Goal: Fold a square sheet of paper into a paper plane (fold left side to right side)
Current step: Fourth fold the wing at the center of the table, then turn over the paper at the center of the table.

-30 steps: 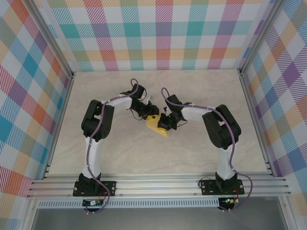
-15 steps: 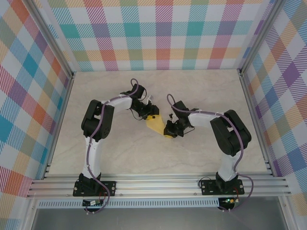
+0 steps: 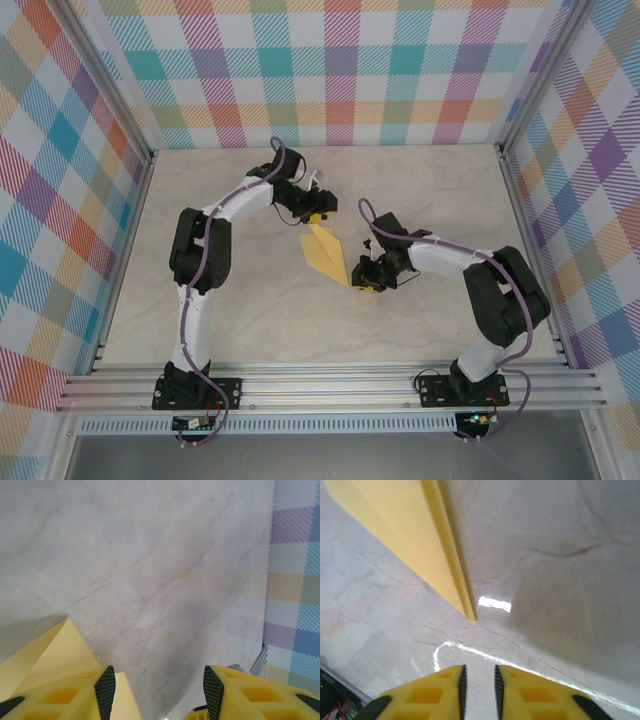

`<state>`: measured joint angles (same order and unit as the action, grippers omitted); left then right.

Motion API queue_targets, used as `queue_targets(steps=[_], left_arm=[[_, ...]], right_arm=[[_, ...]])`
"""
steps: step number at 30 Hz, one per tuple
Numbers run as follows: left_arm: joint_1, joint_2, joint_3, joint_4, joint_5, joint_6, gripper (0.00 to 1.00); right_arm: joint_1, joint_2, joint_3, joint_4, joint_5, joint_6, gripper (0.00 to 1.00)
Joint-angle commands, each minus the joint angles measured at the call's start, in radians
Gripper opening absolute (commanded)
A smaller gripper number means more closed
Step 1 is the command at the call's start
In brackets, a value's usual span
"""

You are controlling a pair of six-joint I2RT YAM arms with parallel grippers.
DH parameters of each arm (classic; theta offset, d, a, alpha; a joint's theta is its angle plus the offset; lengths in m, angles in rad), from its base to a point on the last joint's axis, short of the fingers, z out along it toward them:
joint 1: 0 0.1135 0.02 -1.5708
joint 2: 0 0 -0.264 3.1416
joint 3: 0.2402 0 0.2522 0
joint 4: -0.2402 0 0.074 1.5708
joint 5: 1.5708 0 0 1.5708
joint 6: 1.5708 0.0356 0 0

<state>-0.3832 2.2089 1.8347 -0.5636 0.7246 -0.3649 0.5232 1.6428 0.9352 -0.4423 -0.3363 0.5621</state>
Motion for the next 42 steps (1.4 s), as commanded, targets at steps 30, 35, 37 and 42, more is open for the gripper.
queue_targets(steps=[30,35,37,42], left_arm=[[0.001,-0.050,-0.405,0.354,0.066,-0.204,0.42],[0.000,-0.049,-0.404,0.407,0.111,-0.226,0.18],[0.001,-0.068,-0.404,0.406,0.111,-0.222,0.10],[0.014,-0.209,-0.422,0.398,0.106,-0.183,0.01]], right_arm=[[-0.012,-0.286,-0.140,0.313,0.045,-0.021,1.00],[-0.027,-0.300,-0.134,0.340,-0.004,-0.023,1.00],[-0.049,-0.308,-0.139,0.354,-0.035,-0.024,1.00],[-0.181,-0.355,-0.188,0.431,-0.208,-0.015,1.00]])
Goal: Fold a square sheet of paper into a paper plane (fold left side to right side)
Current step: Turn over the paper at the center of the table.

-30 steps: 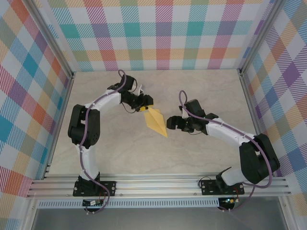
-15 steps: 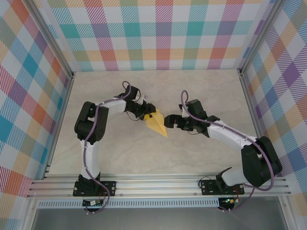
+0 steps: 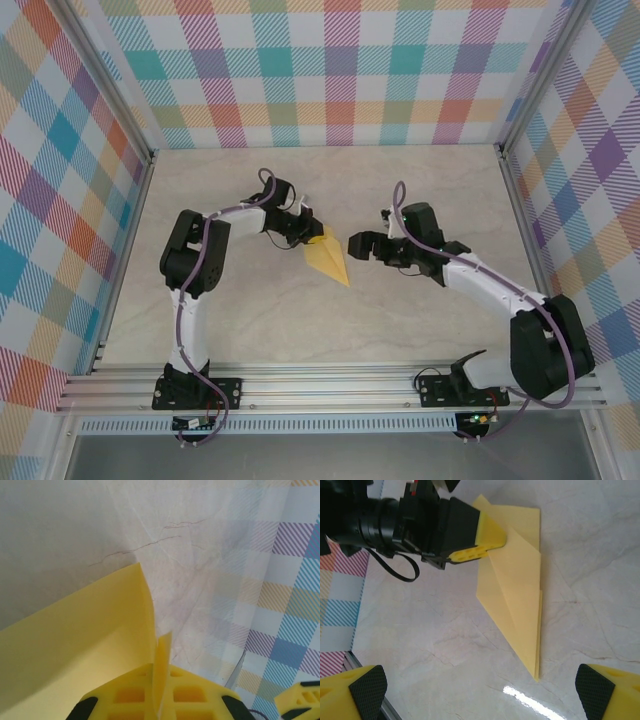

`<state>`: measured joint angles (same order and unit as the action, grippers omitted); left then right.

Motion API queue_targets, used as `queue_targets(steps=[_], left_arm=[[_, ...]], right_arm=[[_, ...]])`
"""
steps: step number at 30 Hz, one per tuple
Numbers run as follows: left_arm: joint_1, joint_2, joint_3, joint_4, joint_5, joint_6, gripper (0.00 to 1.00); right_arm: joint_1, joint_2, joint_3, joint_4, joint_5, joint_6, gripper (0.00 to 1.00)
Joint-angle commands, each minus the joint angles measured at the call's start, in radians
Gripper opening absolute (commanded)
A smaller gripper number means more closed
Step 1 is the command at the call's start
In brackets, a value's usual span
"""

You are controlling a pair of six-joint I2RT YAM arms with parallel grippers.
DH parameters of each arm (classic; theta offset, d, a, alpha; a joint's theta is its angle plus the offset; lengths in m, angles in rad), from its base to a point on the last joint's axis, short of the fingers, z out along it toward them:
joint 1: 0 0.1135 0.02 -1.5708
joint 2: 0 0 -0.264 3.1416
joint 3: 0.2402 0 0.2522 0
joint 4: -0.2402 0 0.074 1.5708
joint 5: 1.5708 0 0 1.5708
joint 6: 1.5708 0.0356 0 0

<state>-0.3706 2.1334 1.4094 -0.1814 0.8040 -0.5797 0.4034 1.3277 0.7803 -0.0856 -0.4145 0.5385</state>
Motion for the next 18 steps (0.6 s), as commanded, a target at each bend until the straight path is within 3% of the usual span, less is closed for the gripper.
queue_targets(steps=[1,6,11,18], left_arm=[[0.005,-0.165,0.005,0.006,0.025,0.044,0.00],[0.015,-0.345,0.029,-0.014,0.021,0.097,0.00],[0.015,-0.481,0.048,0.079,0.059,0.086,0.01],[-0.010,-0.571,0.089,0.182,0.103,0.032,0.03]], right_arm=[[-0.090,-0.051,-0.043,0.096,-0.168,0.009,1.00],[-0.231,-0.076,-0.074,0.300,-0.411,0.076,1.00],[-0.236,-0.042,0.006,0.412,-0.555,0.112,1.00],[-0.221,0.025,0.085,0.564,-0.637,0.215,1.00]])
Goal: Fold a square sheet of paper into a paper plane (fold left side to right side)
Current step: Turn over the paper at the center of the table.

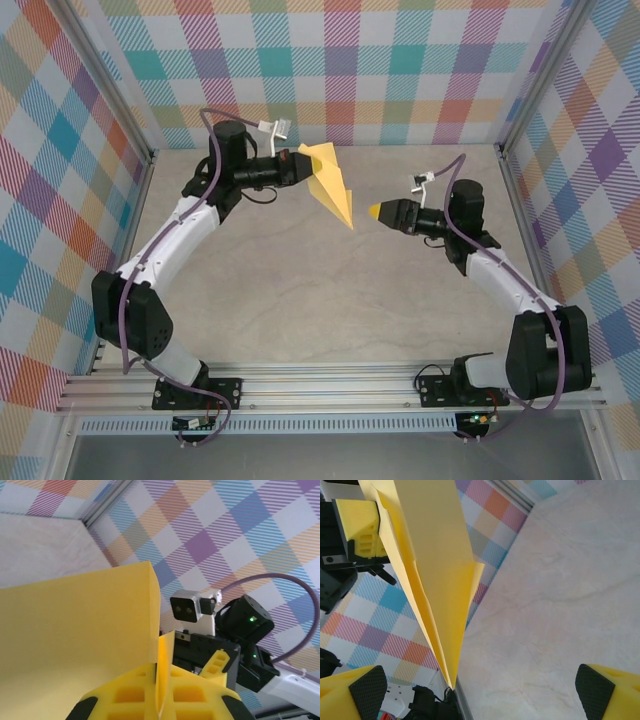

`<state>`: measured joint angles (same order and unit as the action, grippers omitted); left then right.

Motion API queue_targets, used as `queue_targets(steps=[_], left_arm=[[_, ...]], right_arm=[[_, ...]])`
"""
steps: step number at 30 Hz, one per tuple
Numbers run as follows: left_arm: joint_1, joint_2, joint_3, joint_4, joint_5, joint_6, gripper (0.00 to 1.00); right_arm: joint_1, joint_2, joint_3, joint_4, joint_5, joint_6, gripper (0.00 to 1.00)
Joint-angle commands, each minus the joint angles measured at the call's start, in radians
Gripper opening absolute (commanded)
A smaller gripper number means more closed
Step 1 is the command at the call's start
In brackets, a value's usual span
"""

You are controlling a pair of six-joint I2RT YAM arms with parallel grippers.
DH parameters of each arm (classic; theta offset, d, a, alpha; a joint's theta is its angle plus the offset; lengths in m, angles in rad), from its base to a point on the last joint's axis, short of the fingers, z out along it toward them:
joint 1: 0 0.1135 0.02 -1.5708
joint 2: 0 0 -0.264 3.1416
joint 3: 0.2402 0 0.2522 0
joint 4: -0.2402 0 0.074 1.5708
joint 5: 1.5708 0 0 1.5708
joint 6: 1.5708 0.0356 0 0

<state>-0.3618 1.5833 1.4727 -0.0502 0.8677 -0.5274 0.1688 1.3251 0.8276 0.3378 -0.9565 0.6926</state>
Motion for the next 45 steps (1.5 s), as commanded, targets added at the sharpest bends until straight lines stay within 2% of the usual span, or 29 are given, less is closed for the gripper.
queue_targets(steps=[1,10,13,24,27,33,34,35,38,41,44,45], left_arm=[[-0.024,-0.023,0.031,0.057,0.046,-0.028,0.03],[-0.065,-0.018,0.057,0.051,0.068,-0.035,0.04],[-0.068,-0.010,0.062,0.031,0.066,-0.025,0.04],[-0.068,0.024,0.052,-0.022,0.032,0.000,0.11],[-0.068,0.030,0.052,-0.033,0.024,0.006,0.14],[-0.068,0.029,0.054,-0.077,0.002,0.038,0.21],[-0.068,0.029,0.057,-0.091,-0.008,0.047,0.25],[-0.068,0.026,0.059,-0.116,-0.020,0.063,0.35],[-0.063,0.005,0.063,-0.197,-0.079,0.123,0.55],[-0.056,-0.041,0.060,-0.316,-0.196,0.196,0.65],[-0.055,-0.108,0.028,-0.390,-0.377,0.252,0.69],[-0.055,-0.140,0.002,-0.397,-0.454,0.260,0.70]], right_arm=[[0.027,0.034,0.050,0.143,-0.095,0.062,1.00],[0.124,0.090,0.126,0.175,-0.072,0.100,0.98],[0.134,0.088,0.137,0.176,-0.073,0.102,0.86],[0.135,0.044,0.136,0.058,-0.048,0.033,0.31],[0.137,0.034,0.139,0.027,-0.045,0.014,0.21],[0.136,0.013,0.148,-0.063,-0.021,-0.047,0.09],[0.136,0.010,0.152,-0.090,-0.014,-0.062,0.09],[0.137,0.004,0.158,-0.123,0.000,-0.086,0.08],[0.137,-0.016,0.184,-0.270,0.059,-0.182,0.06],[0.140,-0.044,0.230,-0.470,0.181,-0.316,0.04],[0.173,-0.064,0.283,-0.693,0.416,-0.465,0.03],[0.204,-0.063,0.305,-0.769,0.542,-0.514,0.03]])
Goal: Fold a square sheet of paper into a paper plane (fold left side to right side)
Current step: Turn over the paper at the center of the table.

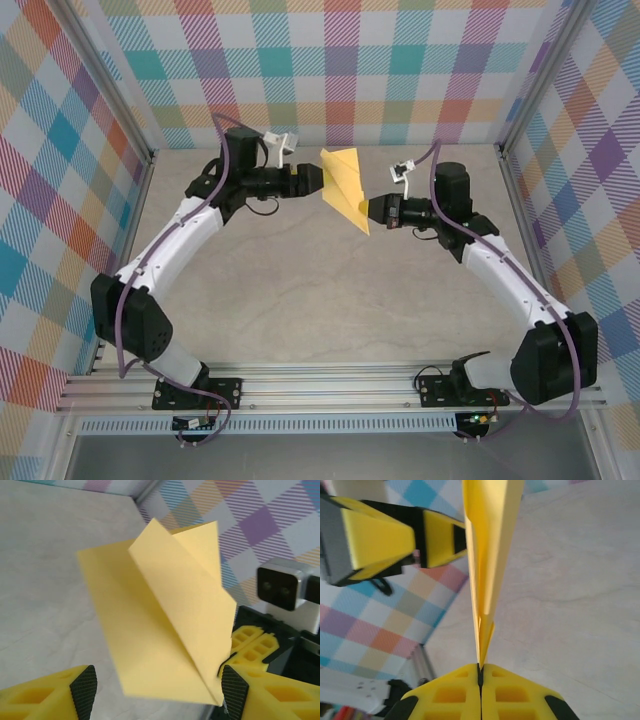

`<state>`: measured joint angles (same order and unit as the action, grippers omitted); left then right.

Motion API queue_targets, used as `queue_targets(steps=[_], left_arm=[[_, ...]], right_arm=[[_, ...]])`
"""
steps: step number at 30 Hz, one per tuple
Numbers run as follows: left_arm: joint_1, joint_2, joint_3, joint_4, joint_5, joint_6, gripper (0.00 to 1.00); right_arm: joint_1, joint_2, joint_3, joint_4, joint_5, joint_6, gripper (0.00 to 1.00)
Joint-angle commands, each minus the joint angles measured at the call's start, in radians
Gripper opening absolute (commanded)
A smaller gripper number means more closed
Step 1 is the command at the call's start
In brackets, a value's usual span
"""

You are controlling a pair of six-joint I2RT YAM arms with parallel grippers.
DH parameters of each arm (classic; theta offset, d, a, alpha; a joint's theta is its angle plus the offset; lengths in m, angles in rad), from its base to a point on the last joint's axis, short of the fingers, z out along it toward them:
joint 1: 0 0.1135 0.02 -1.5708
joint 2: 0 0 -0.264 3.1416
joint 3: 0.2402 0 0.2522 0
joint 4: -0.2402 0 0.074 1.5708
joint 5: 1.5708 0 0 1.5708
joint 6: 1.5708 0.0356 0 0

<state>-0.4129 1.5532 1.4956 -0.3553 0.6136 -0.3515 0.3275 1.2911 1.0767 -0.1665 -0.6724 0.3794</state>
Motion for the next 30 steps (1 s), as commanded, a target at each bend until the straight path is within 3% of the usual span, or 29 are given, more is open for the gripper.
queue_targets(steps=[1,4,6,12,16,20,28,30], left_arm=[[-0.004,-0.145,-0.054,-0.084,-0.268,0.085,0.70],[-0.004,-0.251,-0.160,-0.039,-0.434,0.070,0.74],[-0.004,-0.313,-0.216,-0.021,-0.526,0.054,0.75],[-0.003,-0.469,-0.318,-0.026,-0.768,0.025,0.79],[-0.001,-0.522,-0.333,-0.049,-0.828,0.027,0.81],[0.000,-0.537,-0.342,-0.051,-0.839,0.025,0.82],[0.001,-0.512,-0.329,-0.060,-0.813,0.019,0.83],[0.002,-0.500,-0.317,-0.075,-0.806,0.016,0.83]], right_arm=[[0.084,-0.023,0.080,-0.330,0.398,-0.244,0.02],[0.209,0.040,0.144,-0.465,0.806,-0.329,0.02],[0.282,0.106,0.184,-0.526,1.009,-0.347,0.02],[0.421,0.355,0.318,-0.663,1.420,-0.330,0.02],[0.491,0.526,0.392,-0.707,1.545,-0.346,0.04],[0.547,0.681,0.462,-0.749,1.591,-0.321,0.04],[0.627,0.900,0.601,-0.884,1.555,-0.194,0.10],[0.631,0.885,0.604,-0.897,1.468,-0.153,0.19]])
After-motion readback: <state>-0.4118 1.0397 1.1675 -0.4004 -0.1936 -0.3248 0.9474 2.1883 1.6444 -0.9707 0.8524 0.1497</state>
